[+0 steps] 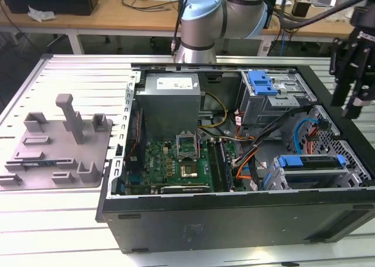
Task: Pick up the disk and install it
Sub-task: 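Insert the first disk wire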
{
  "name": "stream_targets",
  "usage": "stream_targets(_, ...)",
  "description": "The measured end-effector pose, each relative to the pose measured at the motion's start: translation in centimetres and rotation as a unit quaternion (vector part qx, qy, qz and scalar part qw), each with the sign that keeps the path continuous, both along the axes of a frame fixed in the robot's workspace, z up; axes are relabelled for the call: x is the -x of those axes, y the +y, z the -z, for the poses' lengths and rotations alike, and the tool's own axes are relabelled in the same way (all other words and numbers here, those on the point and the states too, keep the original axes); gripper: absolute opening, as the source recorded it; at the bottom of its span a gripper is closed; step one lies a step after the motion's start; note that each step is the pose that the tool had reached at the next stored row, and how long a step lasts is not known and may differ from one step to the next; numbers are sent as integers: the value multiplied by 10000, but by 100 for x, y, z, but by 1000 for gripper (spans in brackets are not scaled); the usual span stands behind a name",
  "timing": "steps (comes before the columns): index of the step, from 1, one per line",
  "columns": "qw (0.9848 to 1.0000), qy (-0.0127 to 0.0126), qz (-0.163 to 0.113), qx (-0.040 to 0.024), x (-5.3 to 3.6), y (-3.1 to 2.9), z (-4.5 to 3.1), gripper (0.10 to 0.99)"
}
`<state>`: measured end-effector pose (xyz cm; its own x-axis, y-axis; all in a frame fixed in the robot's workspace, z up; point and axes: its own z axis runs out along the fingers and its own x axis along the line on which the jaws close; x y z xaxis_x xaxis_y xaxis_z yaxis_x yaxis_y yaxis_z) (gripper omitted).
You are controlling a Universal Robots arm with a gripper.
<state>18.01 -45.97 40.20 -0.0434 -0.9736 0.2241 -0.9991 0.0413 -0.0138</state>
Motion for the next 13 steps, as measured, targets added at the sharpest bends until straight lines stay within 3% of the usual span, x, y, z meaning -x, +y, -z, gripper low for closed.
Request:
stream_targets(5,9993,1,11,378,-17,49,15,443)
stream_targets(6,9991,1,11,419,-17,66,21,443)
stream_targets(9,9989,1,24,461,-16,157,75,443)
stream_targets(13,9989,-10,96,460,-16,192,99,443)
